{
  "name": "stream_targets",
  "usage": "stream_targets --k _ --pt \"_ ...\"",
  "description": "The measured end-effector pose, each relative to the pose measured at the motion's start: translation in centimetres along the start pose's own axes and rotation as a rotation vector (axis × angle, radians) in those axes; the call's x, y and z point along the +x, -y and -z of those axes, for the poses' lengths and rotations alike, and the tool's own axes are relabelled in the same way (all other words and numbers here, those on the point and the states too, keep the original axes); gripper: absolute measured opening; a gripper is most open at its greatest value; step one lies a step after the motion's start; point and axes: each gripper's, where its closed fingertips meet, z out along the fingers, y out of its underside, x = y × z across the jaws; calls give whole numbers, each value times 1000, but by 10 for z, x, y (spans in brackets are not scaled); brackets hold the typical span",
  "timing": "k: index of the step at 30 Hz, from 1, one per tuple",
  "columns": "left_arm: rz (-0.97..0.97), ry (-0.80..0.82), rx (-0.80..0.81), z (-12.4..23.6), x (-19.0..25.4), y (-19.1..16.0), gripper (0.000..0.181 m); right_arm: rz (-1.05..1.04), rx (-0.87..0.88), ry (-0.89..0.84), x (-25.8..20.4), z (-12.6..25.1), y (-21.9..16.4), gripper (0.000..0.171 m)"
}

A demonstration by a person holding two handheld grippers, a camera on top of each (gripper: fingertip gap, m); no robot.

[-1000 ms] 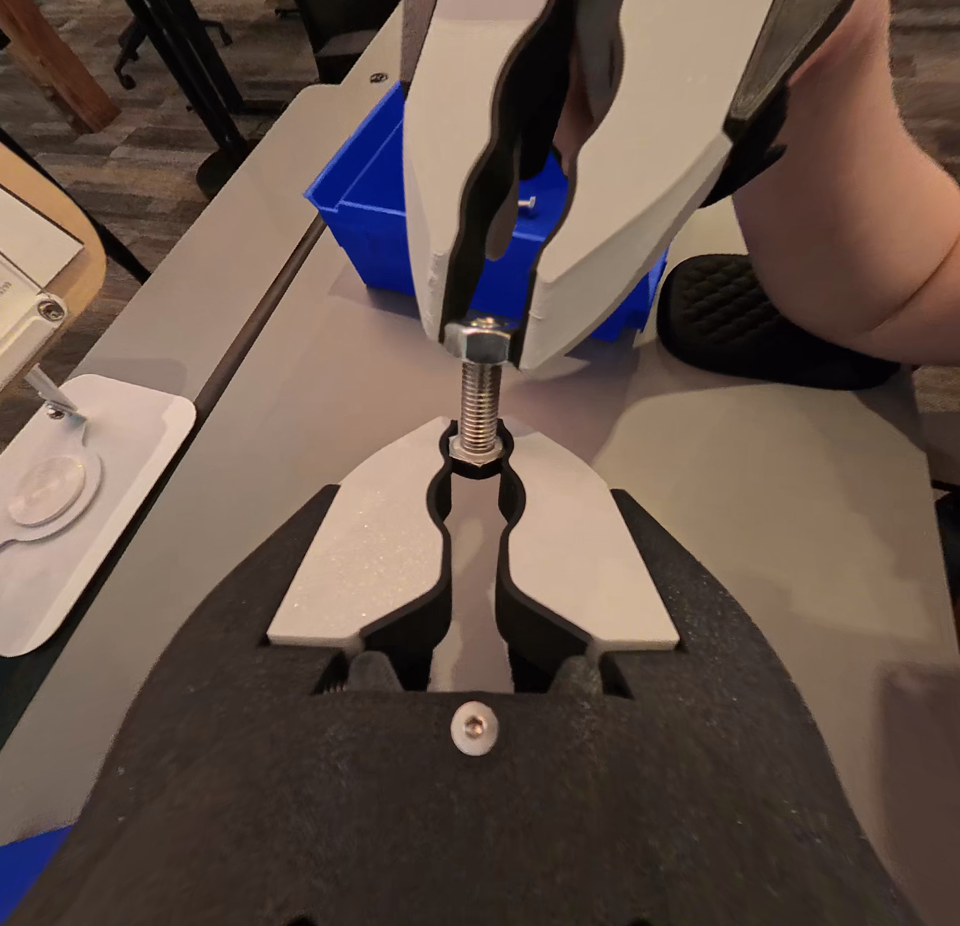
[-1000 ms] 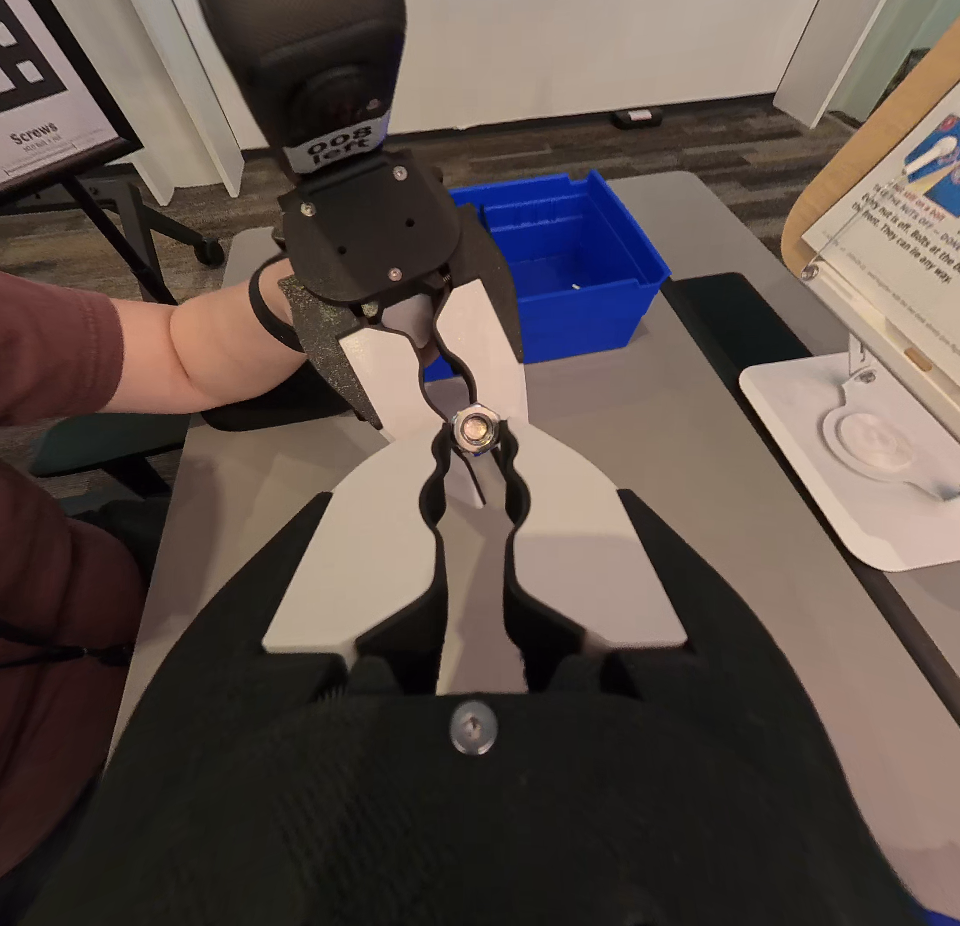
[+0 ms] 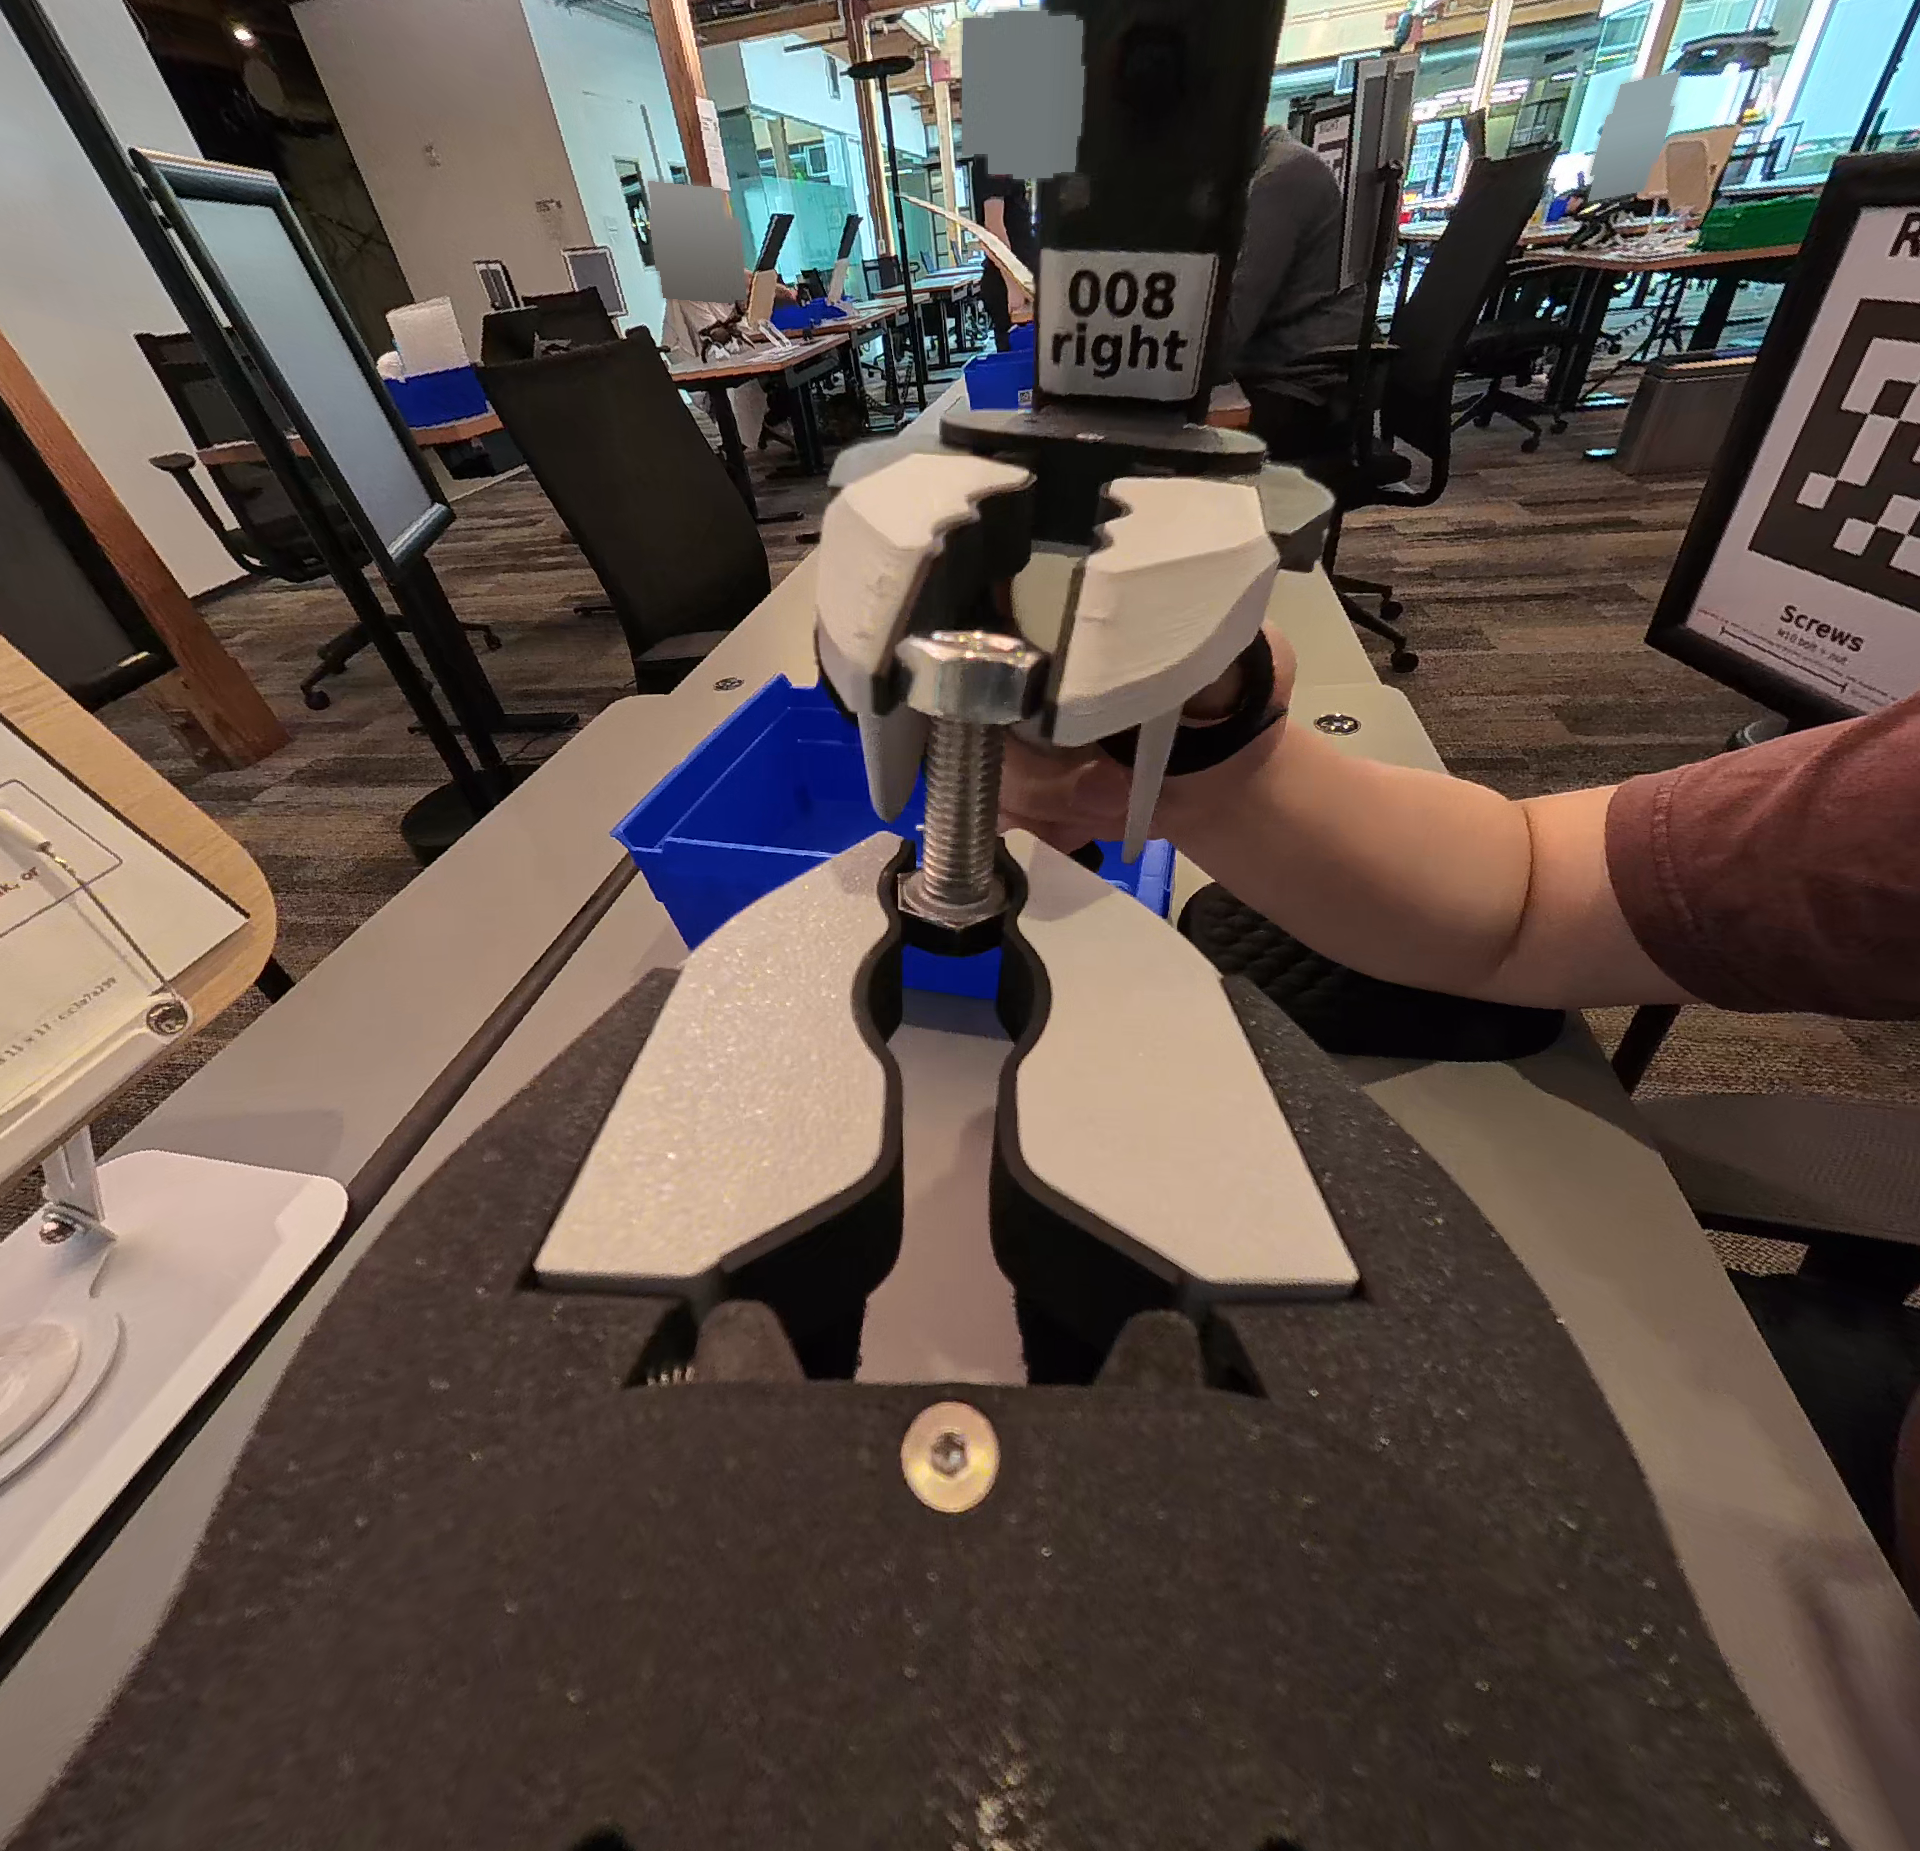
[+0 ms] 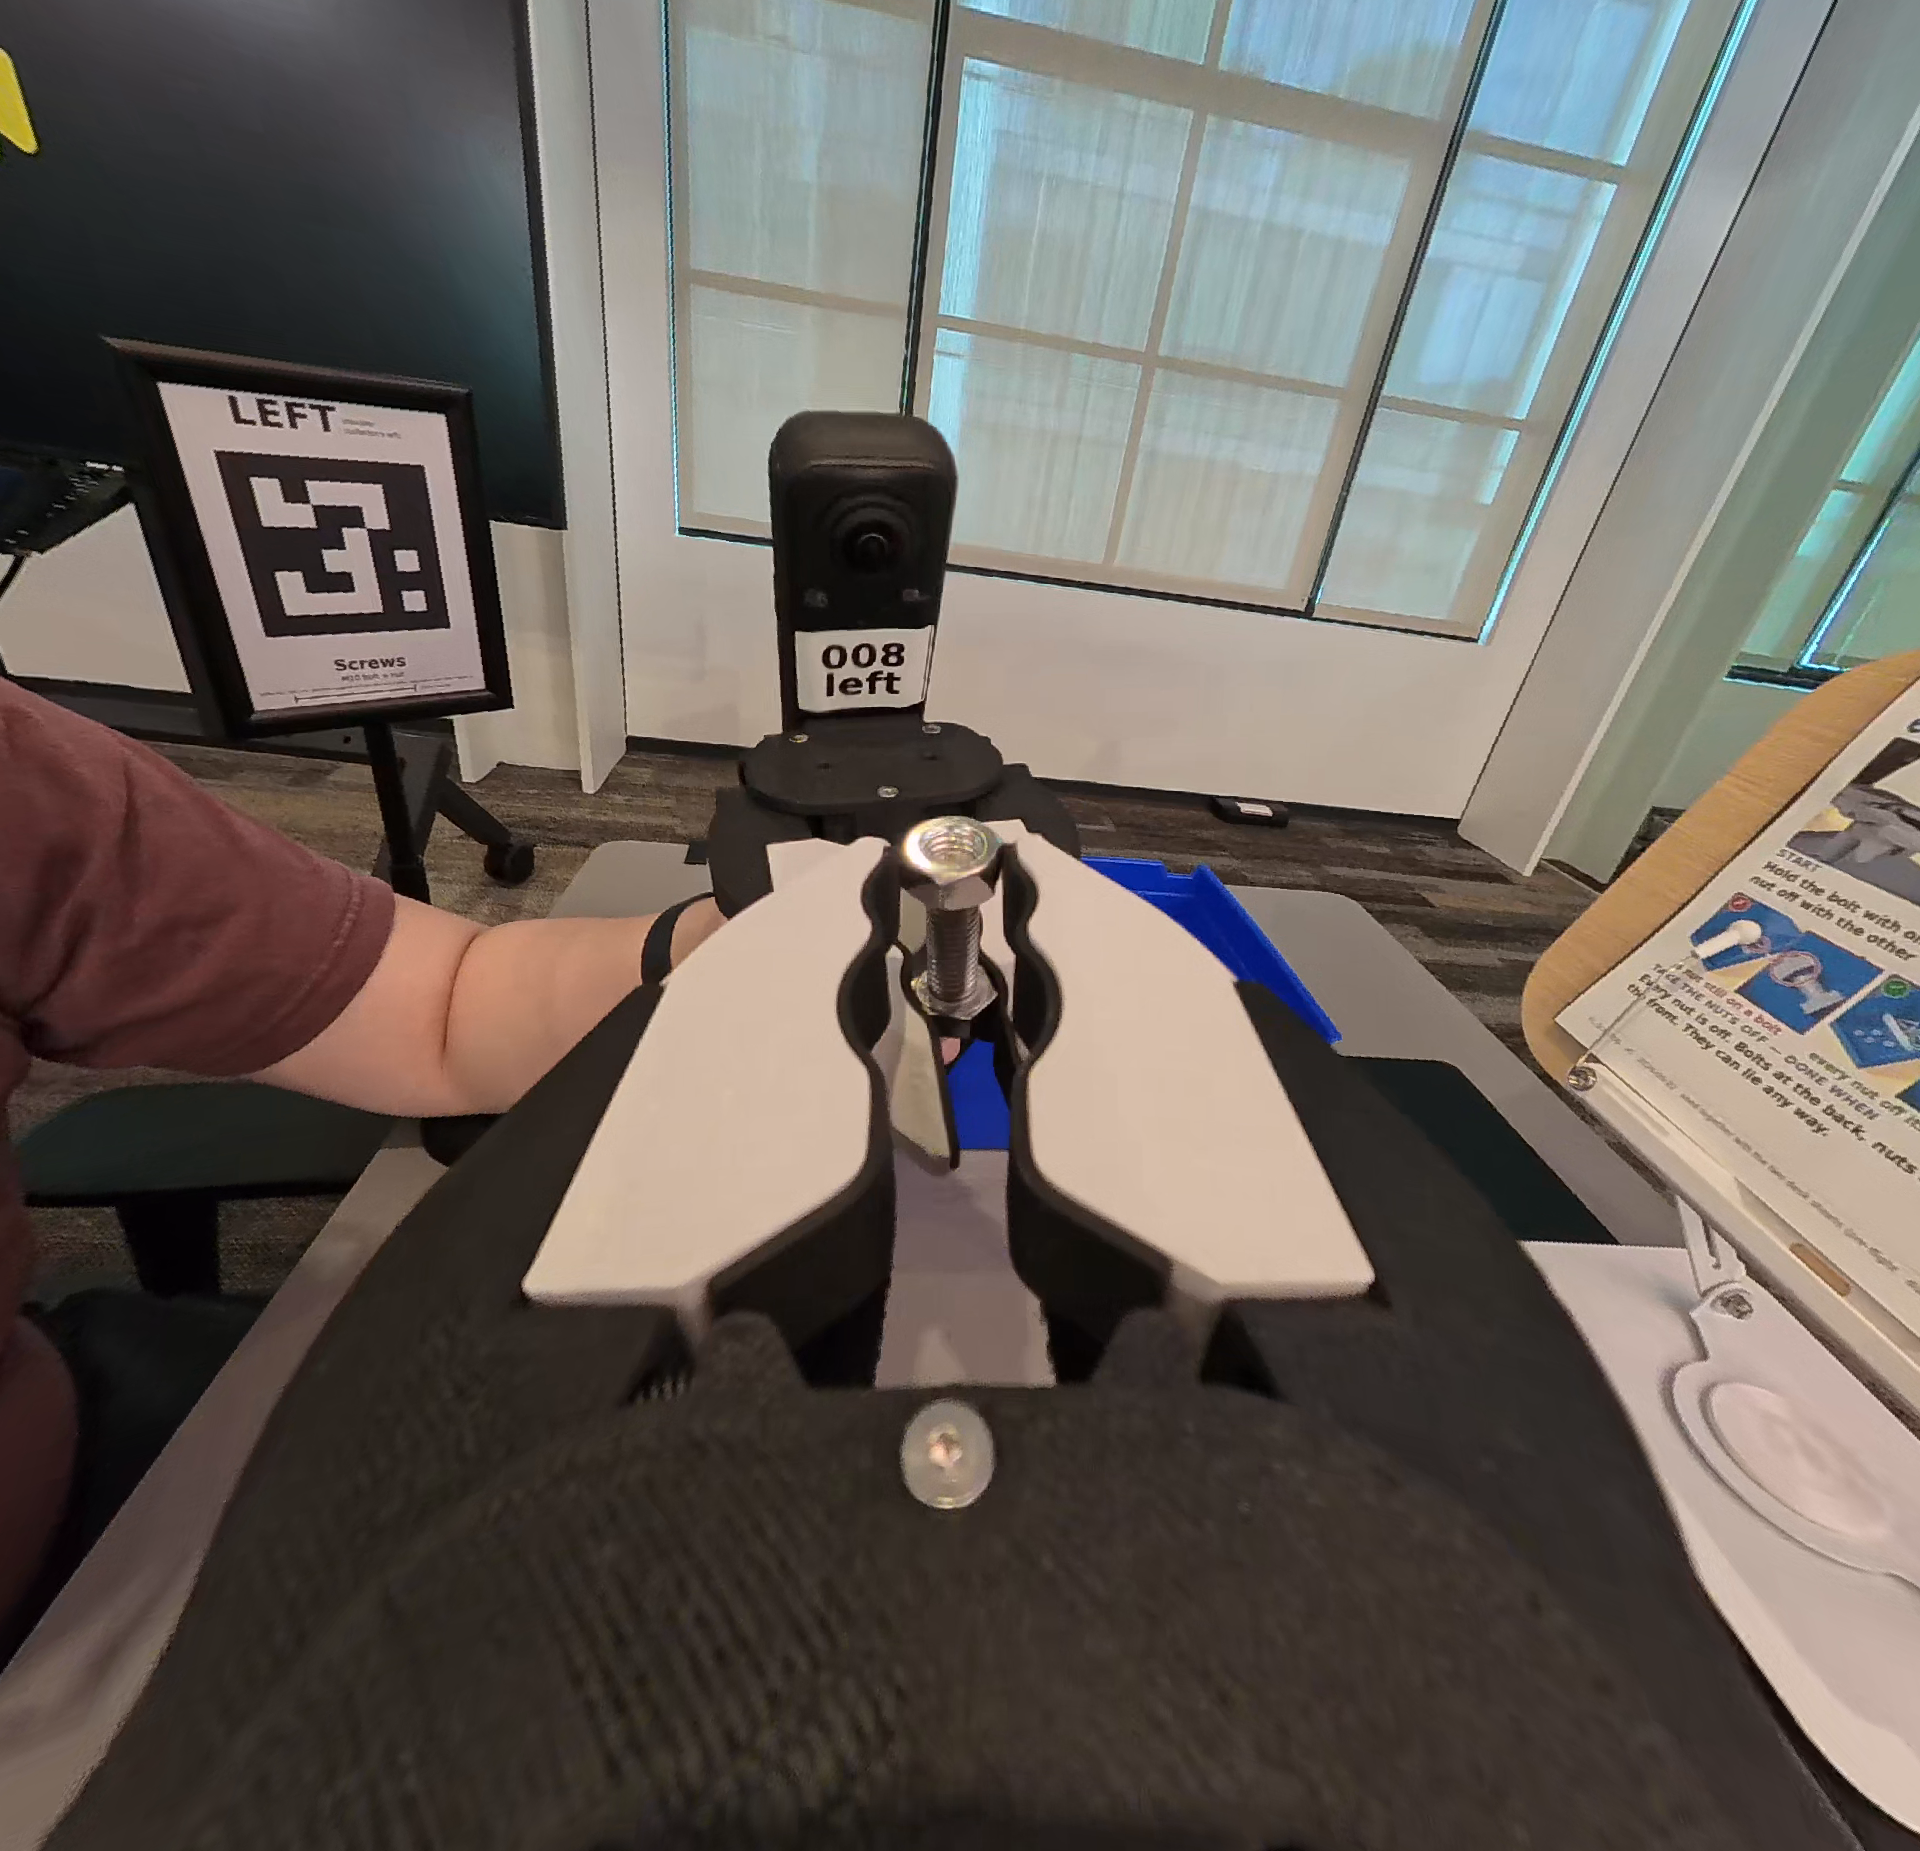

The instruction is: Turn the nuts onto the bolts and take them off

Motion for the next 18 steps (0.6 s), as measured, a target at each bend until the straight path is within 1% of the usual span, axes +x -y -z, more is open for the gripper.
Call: stream_targets --k 2,5,9,13,15,18 --pt "4 -10 -10 0 1 -1 12 17 -5 10 -2 0 -1 19" --pt "7 -86 -45 -1 12 -5 12 4 -39 93 -11 2 -4 19" --pt "0 -278 -97 -1 44 -11 12 -21 -111 293 -38 14 -9 19" --pt "-49 -425 -148 -1 74 -21 13 -23 -162 444 -63 21 -15 19" --pt "-73 -432 -163 -3 79 -23 13 -16 -176 431 -62 19 -17 19" --pt "-59 -344 -168 -7 65 -23 13 -34 -195 331 -46 16 -17 19"
